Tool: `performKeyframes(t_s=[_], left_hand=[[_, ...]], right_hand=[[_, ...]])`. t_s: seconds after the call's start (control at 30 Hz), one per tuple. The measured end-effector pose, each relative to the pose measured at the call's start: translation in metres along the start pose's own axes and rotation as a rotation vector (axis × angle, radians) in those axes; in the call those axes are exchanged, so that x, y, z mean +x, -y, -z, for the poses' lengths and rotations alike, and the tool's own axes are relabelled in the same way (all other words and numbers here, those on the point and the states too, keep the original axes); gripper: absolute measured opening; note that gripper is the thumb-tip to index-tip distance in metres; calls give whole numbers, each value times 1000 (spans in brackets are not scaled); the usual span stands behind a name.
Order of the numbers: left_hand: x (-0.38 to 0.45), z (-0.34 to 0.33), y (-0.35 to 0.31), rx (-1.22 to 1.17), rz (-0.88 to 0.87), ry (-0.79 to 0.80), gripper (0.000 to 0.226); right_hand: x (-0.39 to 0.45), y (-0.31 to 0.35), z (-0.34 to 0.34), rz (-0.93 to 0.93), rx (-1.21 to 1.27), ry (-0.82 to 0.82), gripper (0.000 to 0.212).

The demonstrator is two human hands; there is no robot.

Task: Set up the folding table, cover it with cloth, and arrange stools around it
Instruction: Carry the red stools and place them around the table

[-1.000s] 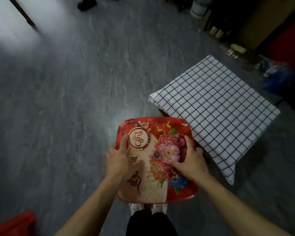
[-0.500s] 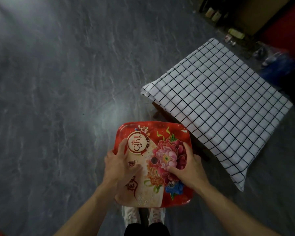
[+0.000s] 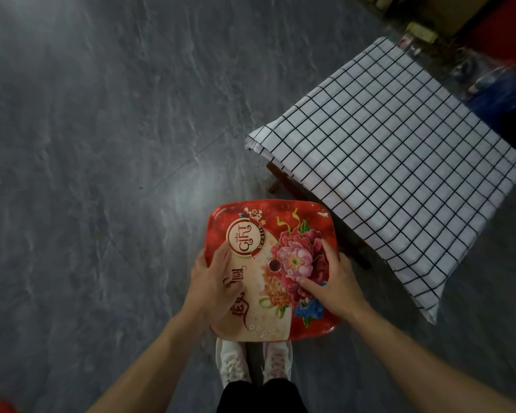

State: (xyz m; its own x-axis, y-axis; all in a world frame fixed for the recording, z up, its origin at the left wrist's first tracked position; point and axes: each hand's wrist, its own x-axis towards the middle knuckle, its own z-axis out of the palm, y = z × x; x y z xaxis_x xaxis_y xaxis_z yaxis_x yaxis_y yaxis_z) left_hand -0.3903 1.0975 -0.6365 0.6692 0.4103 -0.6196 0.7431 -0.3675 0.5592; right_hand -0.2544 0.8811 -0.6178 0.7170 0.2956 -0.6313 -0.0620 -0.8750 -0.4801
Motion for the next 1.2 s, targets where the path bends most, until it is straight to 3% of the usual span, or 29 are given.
performKeyframes(t_s=[0.37, 0.47, 0.87, 1.2], left_hand=[[-68, 75, -29, 106, 13, -56, 73], [-96, 101, -37, 111, 2, -140, 67], [-279, 154, -53, -17, 178, -456, 80], [-464, 164, 0, -187, 449, -759, 74]], right_hand=[[-66, 56, 48, 139, -218, 31, 88], [-88, 83, 55, 201, -251, 42, 84], [-189, 186, 75, 556, -311, 154, 76], [-321, 253, -4, 895, -480, 400, 69]])
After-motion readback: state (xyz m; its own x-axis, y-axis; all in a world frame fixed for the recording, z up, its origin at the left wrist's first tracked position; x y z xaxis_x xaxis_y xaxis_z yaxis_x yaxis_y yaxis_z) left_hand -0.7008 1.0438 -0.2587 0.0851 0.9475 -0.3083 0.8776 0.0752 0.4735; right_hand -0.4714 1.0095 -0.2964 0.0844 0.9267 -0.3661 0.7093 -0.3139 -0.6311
